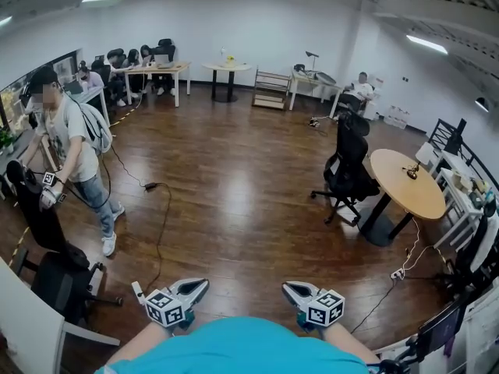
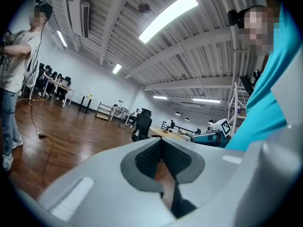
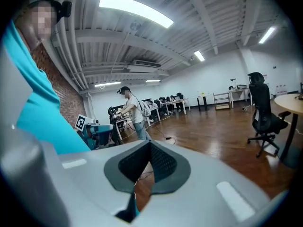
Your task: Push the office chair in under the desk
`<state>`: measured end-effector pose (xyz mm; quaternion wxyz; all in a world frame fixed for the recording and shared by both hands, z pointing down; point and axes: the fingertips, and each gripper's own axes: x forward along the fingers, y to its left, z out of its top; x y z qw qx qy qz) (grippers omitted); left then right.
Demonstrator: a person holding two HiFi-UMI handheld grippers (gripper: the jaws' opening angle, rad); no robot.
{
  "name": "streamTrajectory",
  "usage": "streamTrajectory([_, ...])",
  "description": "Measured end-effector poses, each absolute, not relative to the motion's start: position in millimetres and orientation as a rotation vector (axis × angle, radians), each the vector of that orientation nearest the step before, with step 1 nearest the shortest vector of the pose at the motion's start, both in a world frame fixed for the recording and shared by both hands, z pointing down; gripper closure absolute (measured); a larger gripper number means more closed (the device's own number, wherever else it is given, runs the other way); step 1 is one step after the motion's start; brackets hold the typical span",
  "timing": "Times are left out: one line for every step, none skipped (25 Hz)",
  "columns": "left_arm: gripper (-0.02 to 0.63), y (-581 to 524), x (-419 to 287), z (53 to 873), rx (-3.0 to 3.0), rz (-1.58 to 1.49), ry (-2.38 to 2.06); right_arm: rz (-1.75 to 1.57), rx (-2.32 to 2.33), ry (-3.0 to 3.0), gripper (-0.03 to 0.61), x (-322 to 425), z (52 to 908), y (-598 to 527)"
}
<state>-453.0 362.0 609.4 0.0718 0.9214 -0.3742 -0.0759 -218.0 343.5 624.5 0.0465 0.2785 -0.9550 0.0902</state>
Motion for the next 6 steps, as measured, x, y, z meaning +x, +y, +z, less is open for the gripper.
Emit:
streamTrajectory([0.508,361.3,-453.0,611.4,2.768,-0.226,-1.12,0.275,0.854,-2.915,0.578,-217.3,624.6,343.6])
streamTrajectory([0.508,360.6,-452.9,612.4,2.768,-0.227,-1.117,0.276,0.856,-2.916,0.578,-216.7,624.6,343.4])
streamTrajectory([0.508,359.7,-452.6,612.9,2.767,-0.228,-1.114,0.278,0.858,-2.916,0.578,-216.3,624.6,343.0])
streamTrajectory([0.508,358.5,-452.3,613.2,2.766,-0.23,-1.111,0.279,0.859,-2.916,0.578,-216.0,624.6,342.3])
streamTrajectory([0.508,357.4,-452.0,613.5,2.766,-0.23,-1.107,0.28,0.86,-2.916,0.578,-215.8,624.5,341.7])
streamTrajectory([0.508,356.2,-451.6,613.8,2.766,-0.231,-1.103,0.282,0.861,-2.916,0.578,-215.5,624.4,341.1])
